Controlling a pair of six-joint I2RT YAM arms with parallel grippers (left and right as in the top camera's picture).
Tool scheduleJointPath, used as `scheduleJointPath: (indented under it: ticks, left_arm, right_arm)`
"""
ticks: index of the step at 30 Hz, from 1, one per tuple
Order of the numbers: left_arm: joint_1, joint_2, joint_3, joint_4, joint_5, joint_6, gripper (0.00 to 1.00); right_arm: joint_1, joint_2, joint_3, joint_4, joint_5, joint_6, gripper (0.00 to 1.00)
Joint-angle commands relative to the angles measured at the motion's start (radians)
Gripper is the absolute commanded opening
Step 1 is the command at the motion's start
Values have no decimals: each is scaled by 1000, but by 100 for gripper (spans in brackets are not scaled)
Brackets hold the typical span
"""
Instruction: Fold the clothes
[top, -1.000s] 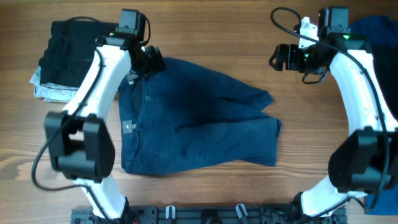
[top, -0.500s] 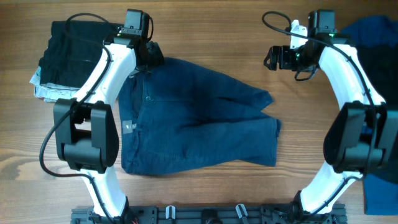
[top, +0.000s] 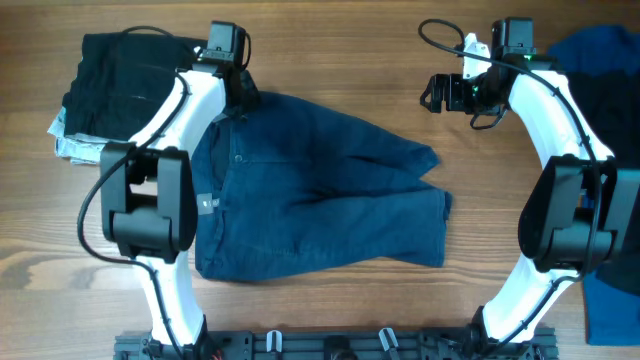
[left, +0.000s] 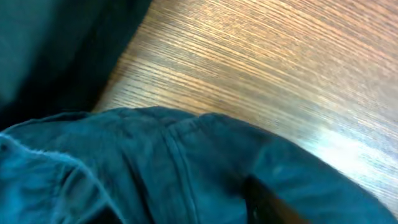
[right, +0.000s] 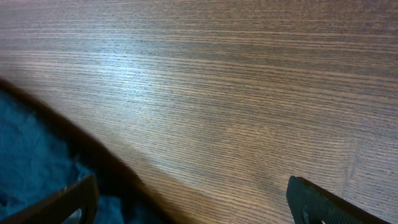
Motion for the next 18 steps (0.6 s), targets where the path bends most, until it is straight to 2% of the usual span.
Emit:
scheduleJointPath:
  ticks: [1,6,9,13,18]
  left_arm:
    - [1,17,10,59,70,5,4]
    - [-28,5,13,270,368,38,4]
    - [-66,3,20,422,467,36,4]
    - [-109,4,20,600,443,34,4]
    - [-130,4,20,660,171,34,7]
  right_arm:
    - [4,12,8,-4,-27,-20,97]
    - [-5,12,8,-4,-27,-19,93]
    - [-26,12,8,-5,-24,-14,91]
    - [-60,12,8,-6,-24,4,91]
    - [-82,12,8,-46,-24,7,91]
